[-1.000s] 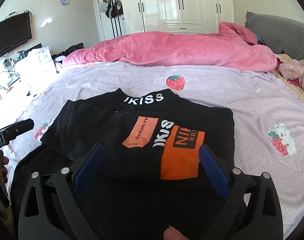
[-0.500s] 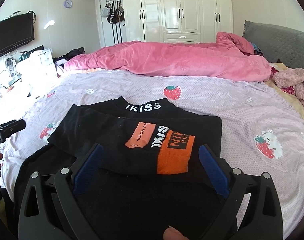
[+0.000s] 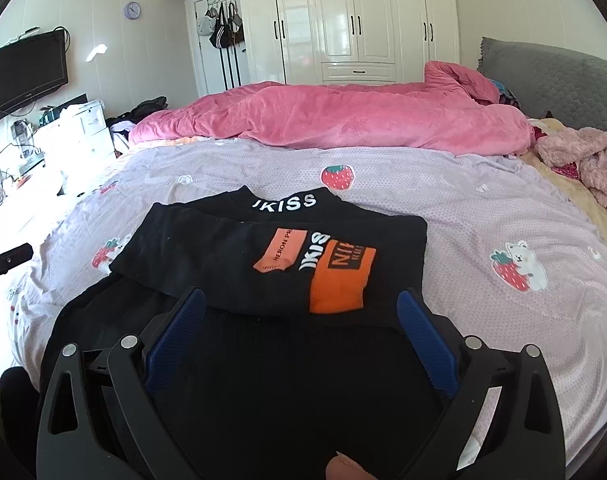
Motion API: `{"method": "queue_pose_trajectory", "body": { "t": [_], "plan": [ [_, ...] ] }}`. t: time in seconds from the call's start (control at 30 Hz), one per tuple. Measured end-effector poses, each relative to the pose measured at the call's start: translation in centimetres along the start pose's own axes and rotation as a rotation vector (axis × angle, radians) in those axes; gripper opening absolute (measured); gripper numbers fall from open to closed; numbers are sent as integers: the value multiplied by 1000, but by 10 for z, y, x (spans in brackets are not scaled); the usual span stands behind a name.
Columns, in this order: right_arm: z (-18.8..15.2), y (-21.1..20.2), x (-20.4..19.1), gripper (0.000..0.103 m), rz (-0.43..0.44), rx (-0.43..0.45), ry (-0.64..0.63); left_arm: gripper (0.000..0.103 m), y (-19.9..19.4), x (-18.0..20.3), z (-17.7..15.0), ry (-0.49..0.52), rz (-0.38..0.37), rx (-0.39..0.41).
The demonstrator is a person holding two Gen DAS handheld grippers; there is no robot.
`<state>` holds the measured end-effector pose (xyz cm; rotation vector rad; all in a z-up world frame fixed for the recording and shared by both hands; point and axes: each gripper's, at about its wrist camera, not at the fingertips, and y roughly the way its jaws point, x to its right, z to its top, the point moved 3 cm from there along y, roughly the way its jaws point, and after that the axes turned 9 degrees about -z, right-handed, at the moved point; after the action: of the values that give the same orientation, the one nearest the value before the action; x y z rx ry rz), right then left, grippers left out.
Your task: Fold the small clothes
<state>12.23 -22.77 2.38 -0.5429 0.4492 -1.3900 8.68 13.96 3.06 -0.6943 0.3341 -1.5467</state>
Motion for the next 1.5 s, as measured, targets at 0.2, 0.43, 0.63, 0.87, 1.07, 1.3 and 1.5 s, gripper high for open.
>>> {"method": "queue_pose_trajectory", "body": {
  "t": [0.2, 0.43, 0.63, 0.87, 1.07, 1.3, 1.5],
  "plan": [
    [-15, -13, 12, 97, -6, -27, 20, 93, -15, -4, -13, -1, 5, -10],
    [-25, -26, 23, 97, -17, -39, 35, 93, -24, -1, -34, 17, 5, -45],
    [-41, -41, 32, 98, -40, -54, 25, 93, -29, 1, -47, 21, -1, -68],
    [-63, -49, 47, 98, -73, -95, 16, 93, -30, 3, -62, 29, -8, -101],
    [-88, -53, 56, 98, -97, -146, 2, 93, -32, 2, -73, 36, -4, -127],
    [-112, -56, 64, 98, -95, -207, 12, 93, -31, 7, -90, 55, -14, -170],
    [-131, -57, 70, 98, -89, -255, 12, 93, -28, 10, -105, 66, -31, -213]
  ]
}}
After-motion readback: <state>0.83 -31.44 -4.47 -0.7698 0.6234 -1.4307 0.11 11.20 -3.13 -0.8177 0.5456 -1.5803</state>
